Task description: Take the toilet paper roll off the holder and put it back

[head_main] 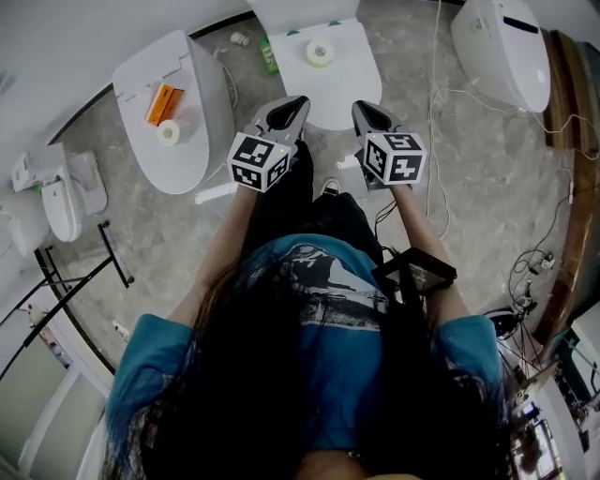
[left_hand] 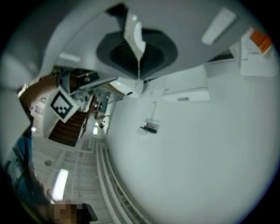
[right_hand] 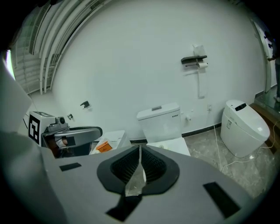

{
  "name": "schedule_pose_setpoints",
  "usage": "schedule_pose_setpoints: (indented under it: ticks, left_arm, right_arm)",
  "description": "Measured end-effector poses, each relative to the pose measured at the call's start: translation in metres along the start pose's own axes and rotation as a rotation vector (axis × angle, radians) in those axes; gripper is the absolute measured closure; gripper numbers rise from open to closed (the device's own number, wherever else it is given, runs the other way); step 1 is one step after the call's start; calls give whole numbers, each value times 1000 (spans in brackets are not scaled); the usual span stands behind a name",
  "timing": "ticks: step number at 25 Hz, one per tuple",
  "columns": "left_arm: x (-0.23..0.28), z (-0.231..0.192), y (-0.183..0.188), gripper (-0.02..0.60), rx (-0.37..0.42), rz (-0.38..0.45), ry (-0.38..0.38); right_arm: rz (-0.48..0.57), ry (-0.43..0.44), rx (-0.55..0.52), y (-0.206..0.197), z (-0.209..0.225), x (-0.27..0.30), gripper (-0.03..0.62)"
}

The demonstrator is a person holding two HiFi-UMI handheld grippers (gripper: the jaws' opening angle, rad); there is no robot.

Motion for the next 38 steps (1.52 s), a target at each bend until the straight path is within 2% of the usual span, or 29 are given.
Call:
schedule_pose_setpoints:
  ticks: [5, 11, 12, 14, 16, 20, 25, 32, 35, 38]
  left_arm:
    - [34, -58, -2, 580, 7, -49, -66]
    - [65, -120, -9, 580, 6, -102, -107]
    - [70, -129, -11, 580, 2, -102, -111]
    - [79, -148, -16, 580, -7, -109, -119]
    - [87, -165, -25, 580, -13, -122, -127]
    - [104, -194, -46, 580, -38, -137, -127]
    - [123, -225, -75, 580, -59, -164, -131]
    - [141, -260, -101, 580, -75, -176, -107]
    - [144, -274, -107, 580, -83, -182, -93]
    - [144, -280, -110, 580, -91, -189, -88]
  right_arm:
    - [-11, 2, -89, 22, 2, 63, 566]
    - [-86, 128, -267, 22, -9, 140, 565]
    - [-108, 145, -302, 20, -7, 152, 553]
    - [-159, 175, -363, 14, -3, 181, 425]
    - [-203, 181, -397, 5, 5, 210, 390]
    - [-299, 149, -459, -19, 25, 269, 309]
    - [-384, 63, -619, -54, 45, 335, 186]
    - [-519, -21, -730, -96, 81, 397, 151]
    - [-541, -14, -746, -100, 80, 413, 148]
    - [-544, -11, -845, -104, 75, 426, 148]
Point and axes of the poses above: the fingertips, and each gripper's own axes: x forward along the fingers, z to its right, y out of its top, the point moved 3 cm from there along -x, backward along the fingers, and after that the axes turned 9 degrees about -y, right-handed, at the moved point
